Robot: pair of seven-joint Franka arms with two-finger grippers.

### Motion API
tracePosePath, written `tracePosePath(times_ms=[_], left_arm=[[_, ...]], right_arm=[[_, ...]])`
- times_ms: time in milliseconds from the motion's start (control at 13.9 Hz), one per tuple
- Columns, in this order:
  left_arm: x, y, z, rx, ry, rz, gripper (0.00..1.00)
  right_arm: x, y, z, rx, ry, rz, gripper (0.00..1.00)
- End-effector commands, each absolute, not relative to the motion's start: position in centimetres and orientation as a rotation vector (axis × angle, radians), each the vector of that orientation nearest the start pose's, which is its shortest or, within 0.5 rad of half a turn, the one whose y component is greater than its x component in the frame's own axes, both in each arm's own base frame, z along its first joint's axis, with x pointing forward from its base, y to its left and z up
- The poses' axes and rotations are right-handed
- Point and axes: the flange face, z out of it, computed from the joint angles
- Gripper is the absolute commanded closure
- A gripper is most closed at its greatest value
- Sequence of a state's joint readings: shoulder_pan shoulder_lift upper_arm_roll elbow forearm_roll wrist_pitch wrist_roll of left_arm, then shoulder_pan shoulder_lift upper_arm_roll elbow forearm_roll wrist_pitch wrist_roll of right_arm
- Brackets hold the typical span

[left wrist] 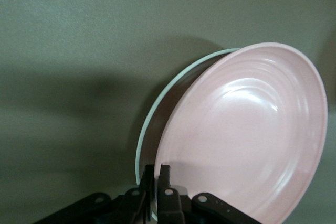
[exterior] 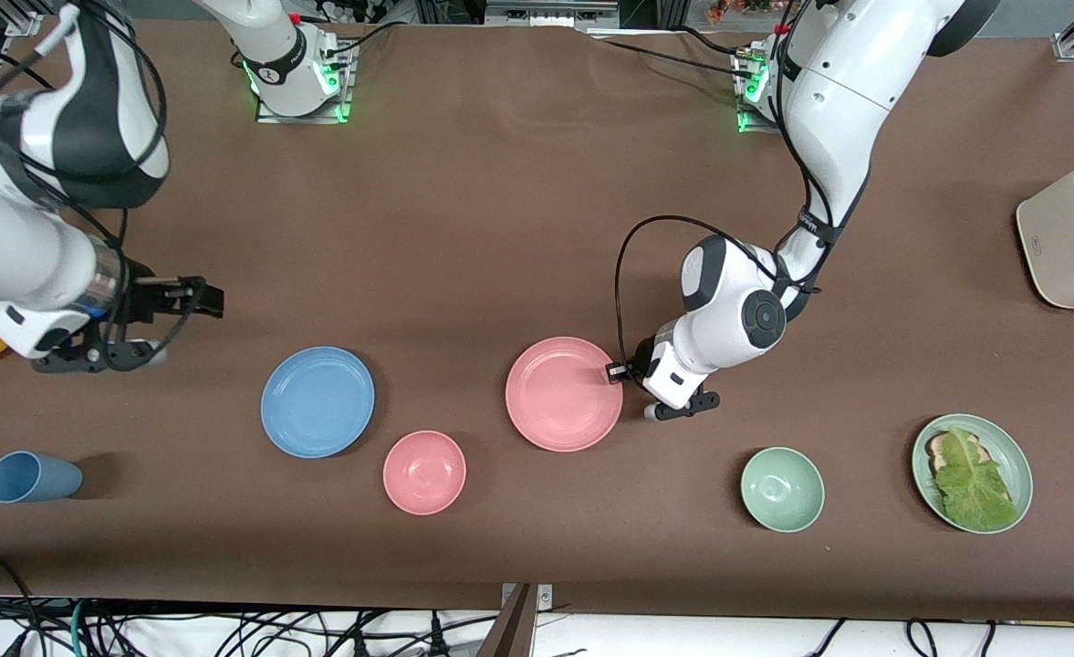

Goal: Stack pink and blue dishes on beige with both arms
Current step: 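Release the pink plate with the left gripper while the right gripper reaches the blue plate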

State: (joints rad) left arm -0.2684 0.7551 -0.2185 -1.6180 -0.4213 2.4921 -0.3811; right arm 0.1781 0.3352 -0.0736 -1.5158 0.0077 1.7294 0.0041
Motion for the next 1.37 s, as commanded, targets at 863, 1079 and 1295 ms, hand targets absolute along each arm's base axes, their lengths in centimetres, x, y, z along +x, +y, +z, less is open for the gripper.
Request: tracePosePath(times_ms=[863,1079,1295], left_arm=[[66.7,-25.8,31.1,-3.281,-0.132,0.206,0.45],[67.0,-21.2,34.8,-3.181,0.121,0.201,0.44],[67.9,-14.3,37.3,-3.169,0.285,0.229,0.39]], right_arm=[[69.0,8.1,28.4,-3.137,-0.142,0.0,0.01],[68.9,7.4,26.6,-3.139,-0.159,-0.023,0.01],[69.1,6.5,24.4,-3.142,-0.171,-0.03,0.02]])
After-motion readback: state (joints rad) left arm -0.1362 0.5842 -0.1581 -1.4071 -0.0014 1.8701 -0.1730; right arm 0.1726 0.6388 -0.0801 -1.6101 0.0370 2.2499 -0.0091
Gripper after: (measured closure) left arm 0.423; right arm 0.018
